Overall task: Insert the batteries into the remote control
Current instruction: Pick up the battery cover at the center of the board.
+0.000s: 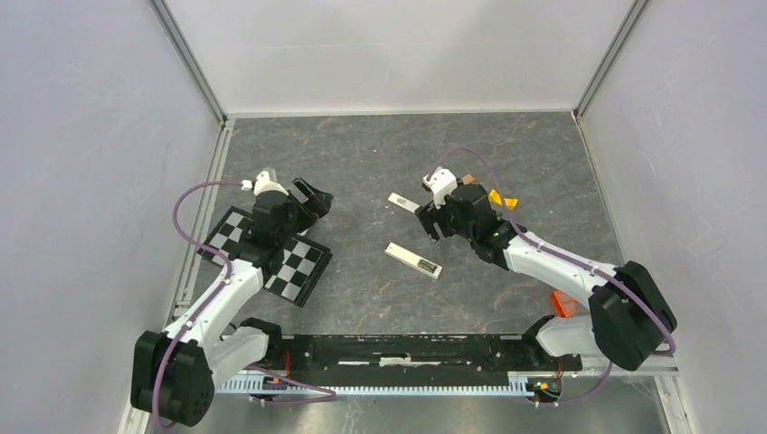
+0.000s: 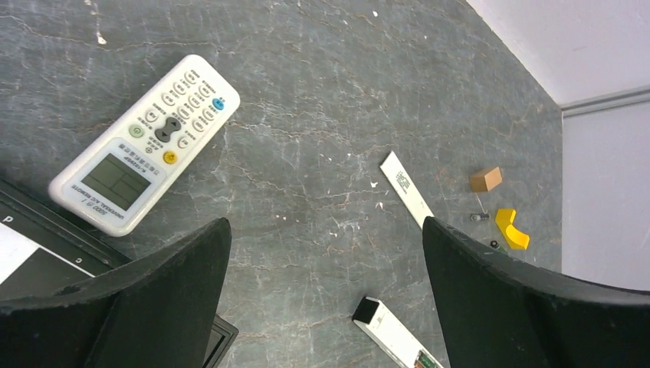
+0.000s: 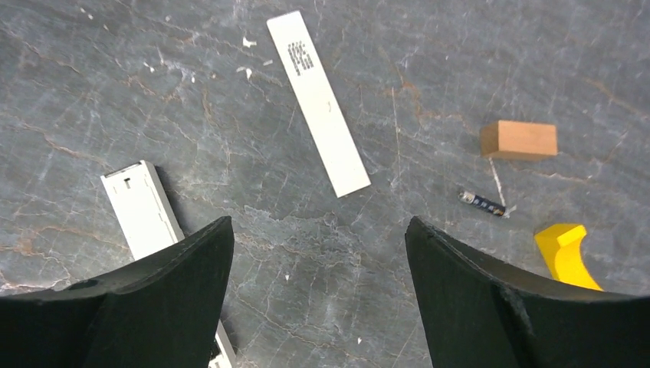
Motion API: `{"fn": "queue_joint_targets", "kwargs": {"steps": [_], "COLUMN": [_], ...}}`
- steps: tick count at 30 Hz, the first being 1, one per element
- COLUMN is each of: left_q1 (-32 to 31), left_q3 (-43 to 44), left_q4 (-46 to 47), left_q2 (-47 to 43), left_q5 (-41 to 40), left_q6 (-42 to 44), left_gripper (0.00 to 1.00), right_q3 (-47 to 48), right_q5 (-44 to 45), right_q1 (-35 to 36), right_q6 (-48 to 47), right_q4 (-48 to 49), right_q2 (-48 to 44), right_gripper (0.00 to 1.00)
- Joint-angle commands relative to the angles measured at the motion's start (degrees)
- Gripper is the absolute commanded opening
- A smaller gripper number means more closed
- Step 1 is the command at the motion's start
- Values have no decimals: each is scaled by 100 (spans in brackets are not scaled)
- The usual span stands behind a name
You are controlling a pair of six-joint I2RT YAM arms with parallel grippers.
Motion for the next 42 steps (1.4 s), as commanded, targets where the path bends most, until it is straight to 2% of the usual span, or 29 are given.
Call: {"fn": "queue_joint_targets", "kwargs": {"steps": [1,8,14,17,25,30,37,42], "left_q1": [92,99,92,92,92,92,92,93], "left_q3": [314,338,395,523,1012,1440,1587,1667], "left_q4": [-31,405,924,994,1156,1378,1502,1663], "left_q2": [26,492,1078,1378,2283,2981,3472,3776], "left_q5": [144,930,1705,2042,2435,2573,2460,2669], "left_q6": [101,-225,-465,-511,-731,-1020,-1230,-1292], "left_gripper": [100,100,100,99,90,78,69,65], "right_q3": [437,1342,1956,2718,3615,3846,3820,4181], "right_q5": [46,191,12,-63,-709,-1356,-1383,-1382], "right_q1": [-77,-115,-120,-164,-366,-375,-356,-364], "right_q6": [264,342,14,-144,-628,-1309,-1450,-1622], "right_q4": [-235,-1049,-1154,-1593,-1734,-1726,-1085,-1372], "right_q2": [419,1400,2223,2843,3663,3954,4129,4517], "right_gripper": [85,75,79,80,80,77,70,61]}}
